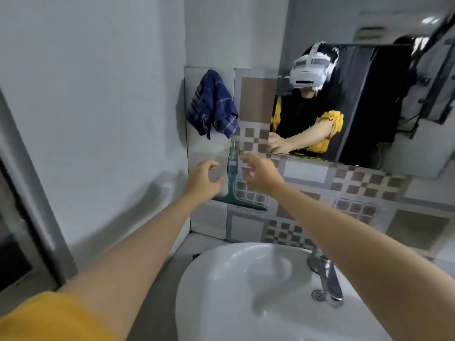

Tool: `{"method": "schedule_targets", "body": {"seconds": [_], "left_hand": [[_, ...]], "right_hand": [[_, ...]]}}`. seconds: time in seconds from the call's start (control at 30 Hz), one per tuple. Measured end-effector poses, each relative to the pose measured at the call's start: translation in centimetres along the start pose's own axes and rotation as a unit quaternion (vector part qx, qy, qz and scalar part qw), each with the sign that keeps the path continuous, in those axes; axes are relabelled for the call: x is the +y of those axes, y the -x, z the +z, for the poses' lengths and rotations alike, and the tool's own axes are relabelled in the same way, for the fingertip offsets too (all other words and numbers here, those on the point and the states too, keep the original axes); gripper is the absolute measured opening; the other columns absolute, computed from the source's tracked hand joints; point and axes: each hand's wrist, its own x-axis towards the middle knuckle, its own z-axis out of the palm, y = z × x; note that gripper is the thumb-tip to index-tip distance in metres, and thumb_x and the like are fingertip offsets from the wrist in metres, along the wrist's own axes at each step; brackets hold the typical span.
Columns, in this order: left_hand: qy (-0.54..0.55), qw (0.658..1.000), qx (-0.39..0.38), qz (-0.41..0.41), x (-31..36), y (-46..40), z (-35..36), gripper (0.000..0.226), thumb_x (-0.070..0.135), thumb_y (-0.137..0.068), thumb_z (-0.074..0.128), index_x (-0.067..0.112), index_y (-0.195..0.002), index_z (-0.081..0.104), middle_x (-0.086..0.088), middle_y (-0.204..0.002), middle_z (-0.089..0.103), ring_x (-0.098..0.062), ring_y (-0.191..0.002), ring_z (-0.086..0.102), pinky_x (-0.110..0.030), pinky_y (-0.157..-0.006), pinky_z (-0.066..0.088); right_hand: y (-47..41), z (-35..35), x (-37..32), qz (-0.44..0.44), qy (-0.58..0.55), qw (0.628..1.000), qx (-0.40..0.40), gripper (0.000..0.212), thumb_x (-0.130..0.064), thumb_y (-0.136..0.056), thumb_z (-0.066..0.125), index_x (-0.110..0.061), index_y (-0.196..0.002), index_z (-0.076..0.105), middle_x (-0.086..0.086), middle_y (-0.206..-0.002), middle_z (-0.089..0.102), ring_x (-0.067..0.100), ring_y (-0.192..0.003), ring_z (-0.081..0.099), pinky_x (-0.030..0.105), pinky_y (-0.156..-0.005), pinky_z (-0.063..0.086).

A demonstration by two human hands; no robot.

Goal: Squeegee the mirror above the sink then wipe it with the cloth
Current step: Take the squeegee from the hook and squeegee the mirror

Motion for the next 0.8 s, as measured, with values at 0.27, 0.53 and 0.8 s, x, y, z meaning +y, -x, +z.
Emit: {"method": "schedule_targets", "body": {"seconds": [0.27,0.53,0.8], "left_hand": [[0.065,0.996,-0.061,-0.014,-5.4,-3.6,3.5,0.033,0.015,-0.084,0.065,0.008,-0.115,0.057,-0.007,-0.118,0.060,-0.019,-0.107,0.054,-0.023,-0.086,0.040],[0.139,0.980,-0.129,-0.060,-9.0,-5.3,6.6,0.031,0.014,-0.085,0.064,0.011,-0.116,0.060,-0.004,-0.120,0.062,-0.021,-0.113,0.056,-0.028,-0.094,0.044],[0.215,0.967,-0.121,-0.068,-9.2,-5.3,7.5,0.022,0.009,-0.083,0.065,0.017,-0.104,0.064,0.004,-0.108,0.064,-0.013,-0.108,0.057,-0.028,-0.097,0.044]], "right_hand": [[-2.7,5.3,1.9,0.078,-0.009,0.997,-0.002,0.039,-0.010,-0.091,0.060,-0.020,-0.129,0.053,0.008,-0.115,0.059,0.020,-0.102,0.057,0.026,-0.085,0.048],[-4.7,7.8,3.5,0.115,-0.045,0.991,0.046,0.032,0.000,-0.085,0.065,-0.015,-0.114,0.066,0.006,-0.103,0.068,0.017,-0.086,0.063,0.026,-0.082,0.054],[-5.2,7.4,3.2,0.118,-0.083,0.983,0.115,0.027,-0.002,-0.079,0.074,-0.018,-0.100,0.071,-0.001,-0.088,0.068,0.016,-0.079,0.066,0.025,-0.076,0.058]]}}
